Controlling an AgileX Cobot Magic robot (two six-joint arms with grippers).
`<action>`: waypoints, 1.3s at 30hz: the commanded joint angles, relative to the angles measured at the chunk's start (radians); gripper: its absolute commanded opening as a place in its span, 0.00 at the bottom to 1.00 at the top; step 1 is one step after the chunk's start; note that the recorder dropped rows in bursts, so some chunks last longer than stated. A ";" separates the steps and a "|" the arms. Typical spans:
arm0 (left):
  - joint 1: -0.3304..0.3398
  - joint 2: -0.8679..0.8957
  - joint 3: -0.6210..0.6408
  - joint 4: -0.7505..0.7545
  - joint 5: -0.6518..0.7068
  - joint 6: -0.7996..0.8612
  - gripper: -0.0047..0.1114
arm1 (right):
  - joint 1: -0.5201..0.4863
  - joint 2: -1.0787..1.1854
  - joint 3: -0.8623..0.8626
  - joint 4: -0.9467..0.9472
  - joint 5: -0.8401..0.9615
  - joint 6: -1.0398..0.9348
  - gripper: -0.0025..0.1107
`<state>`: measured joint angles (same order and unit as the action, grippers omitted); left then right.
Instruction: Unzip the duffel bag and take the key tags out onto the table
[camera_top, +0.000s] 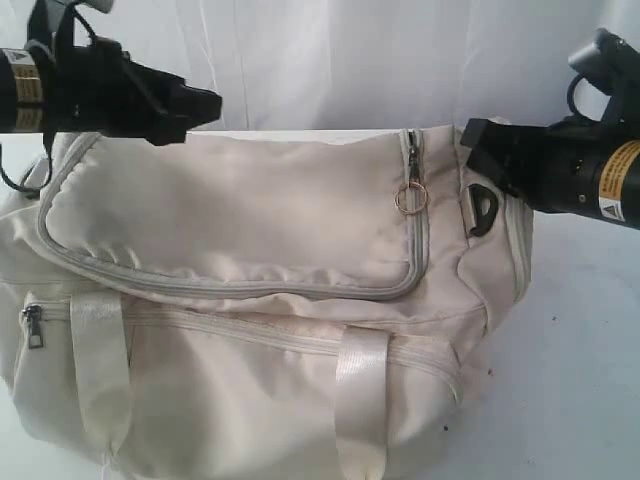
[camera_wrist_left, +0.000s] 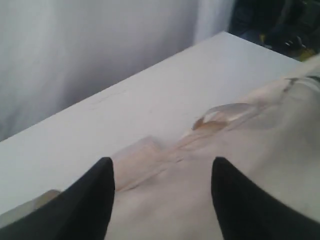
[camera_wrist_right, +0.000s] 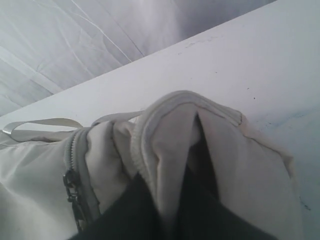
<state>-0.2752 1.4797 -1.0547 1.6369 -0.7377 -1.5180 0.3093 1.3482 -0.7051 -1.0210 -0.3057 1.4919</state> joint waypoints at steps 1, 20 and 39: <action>-0.150 -0.012 -0.003 0.021 0.040 0.118 0.56 | -0.010 -0.018 -0.020 -0.004 -0.043 -0.008 0.02; -0.569 0.185 -0.005 -0.642 0.337 0.970 0.56 | -0.010 -0.018 -0.020 -0.165 -0.092 0.015 0.02; -0.587 0.186 -0.005 -0.891 0.348 1.336 0.52 | -0.010 -0.018 -0.020 -0.163 -0.110 0.015 0.02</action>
<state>-0.8579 1.6669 -1.0547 0.7526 -0.4073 -0.2058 0.3073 1.3482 -0.7087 -1.1918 -0.3702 1.5053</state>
